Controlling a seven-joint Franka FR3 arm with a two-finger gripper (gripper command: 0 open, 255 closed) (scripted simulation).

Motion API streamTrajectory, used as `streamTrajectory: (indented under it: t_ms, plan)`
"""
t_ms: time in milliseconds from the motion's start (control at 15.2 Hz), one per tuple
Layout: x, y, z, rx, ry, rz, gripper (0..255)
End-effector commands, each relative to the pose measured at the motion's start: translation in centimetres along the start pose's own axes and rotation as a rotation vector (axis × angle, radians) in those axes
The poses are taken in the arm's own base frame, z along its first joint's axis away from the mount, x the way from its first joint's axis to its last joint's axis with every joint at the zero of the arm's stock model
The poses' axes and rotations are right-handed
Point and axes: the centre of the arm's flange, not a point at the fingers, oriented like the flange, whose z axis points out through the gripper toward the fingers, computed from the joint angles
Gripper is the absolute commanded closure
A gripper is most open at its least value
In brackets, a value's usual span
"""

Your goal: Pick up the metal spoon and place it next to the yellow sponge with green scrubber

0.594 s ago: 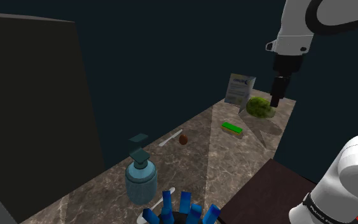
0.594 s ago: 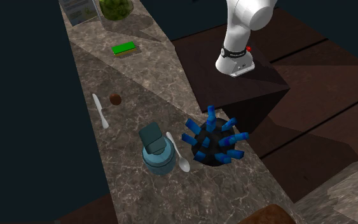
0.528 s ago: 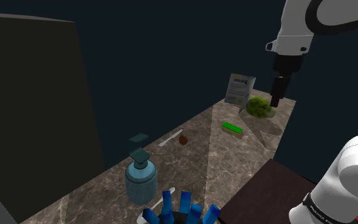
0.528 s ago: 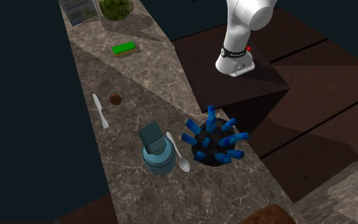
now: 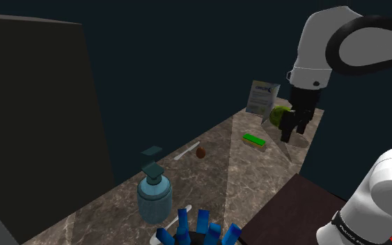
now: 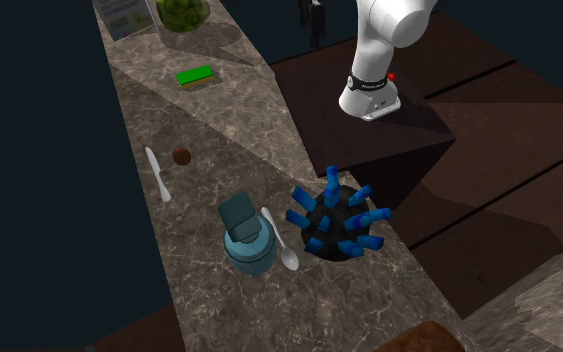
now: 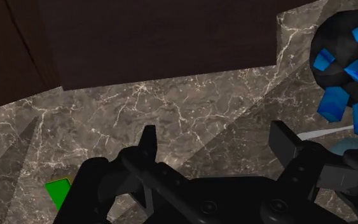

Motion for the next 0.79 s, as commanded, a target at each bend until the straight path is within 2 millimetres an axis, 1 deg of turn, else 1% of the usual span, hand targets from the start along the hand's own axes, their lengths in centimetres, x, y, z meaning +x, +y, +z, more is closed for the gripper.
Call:
streamTrajectory:
  t_ms: [0, 396, 726]
  plan:
    - [-0.2, -1.9, 1.5, 0.015, 0.003, 0.077, 0]
    - [0.1, -7.1, 6.9, 0.055, 0.009, 0.291, 0]
    - [1.3, -11.5, 11.2, 0.089, 0.015, 0.470, 0]
